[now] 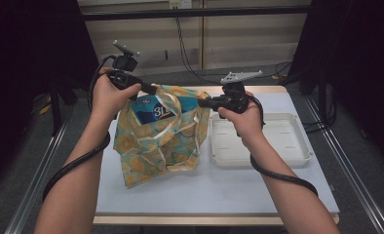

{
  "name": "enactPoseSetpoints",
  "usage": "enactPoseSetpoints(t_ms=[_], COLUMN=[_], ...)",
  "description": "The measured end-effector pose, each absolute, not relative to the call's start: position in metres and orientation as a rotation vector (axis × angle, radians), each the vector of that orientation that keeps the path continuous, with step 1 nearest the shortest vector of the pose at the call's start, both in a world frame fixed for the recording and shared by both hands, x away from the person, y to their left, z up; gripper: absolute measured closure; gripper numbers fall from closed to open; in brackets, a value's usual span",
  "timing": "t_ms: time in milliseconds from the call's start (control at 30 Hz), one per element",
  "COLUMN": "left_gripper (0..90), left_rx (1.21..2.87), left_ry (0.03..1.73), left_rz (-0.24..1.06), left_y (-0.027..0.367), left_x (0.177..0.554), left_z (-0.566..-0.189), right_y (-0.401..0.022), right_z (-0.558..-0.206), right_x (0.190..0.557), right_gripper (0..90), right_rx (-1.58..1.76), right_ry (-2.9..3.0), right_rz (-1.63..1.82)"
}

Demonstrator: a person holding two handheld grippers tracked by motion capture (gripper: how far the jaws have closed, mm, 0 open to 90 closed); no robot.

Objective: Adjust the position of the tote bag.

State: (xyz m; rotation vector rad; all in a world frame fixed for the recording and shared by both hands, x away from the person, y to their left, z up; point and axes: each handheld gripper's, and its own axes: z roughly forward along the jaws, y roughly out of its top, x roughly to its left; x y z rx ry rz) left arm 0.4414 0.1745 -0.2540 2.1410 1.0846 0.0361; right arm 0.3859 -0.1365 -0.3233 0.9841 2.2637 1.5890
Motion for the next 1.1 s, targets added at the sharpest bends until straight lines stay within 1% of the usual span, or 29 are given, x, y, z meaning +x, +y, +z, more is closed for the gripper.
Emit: enactPoseSetpoints(t_ms=[333,467,500,567,700,833,933,1100], left_gripper=[86.6,78.9,74.6,69.4,63.3,52.4,49.4,44.4], left_rx=[2.085,2.065,2.071,2.070,2.085,2.087,2.090,2.122], left_ry=[1.144,1.139,1.124,1.107,1.064,1.056,1.033,0.965], left_rz=[0.011,0.043,0.054,0.082,0.116,0.148,0.146,0.205], left_y=[0.189,0.189,0.189,0.188,0.186,0.185,0.186,0.184], left_x=[0.445,0.443,0.443,0.441,0.438,0.435,0.432,0.417], left_z=[-0.266,-0.262,-0.260,-0.256,-0.247,-0.236,-0.228,-0.215], right_y=[-0.132,-0.133,-0.133,-0.133,-0.134,-0.135,-0.136,-0.137], right_z=[-0.331,-0.332,-0.332,-0.332,-0.332,-0.332,-0.333,-0.334], right_x=[0.386,0.386,0.386,0.386,0.386,0.385,0.386,0.386], right_gripper=[90.0,90.0,90.0,90.0,90.0,90.0,90.0,90.0], right_rx=[0.988,0.992,0.993,0.990,0.991,0.992,0.990,0.994], right_ry=[2.280,2.280,2.280,2.282,2.286,2.288,2.295,2.299], right_rz=[1.580,1.579,1.579,1.573,1.567,1.567,1.561,1.553])
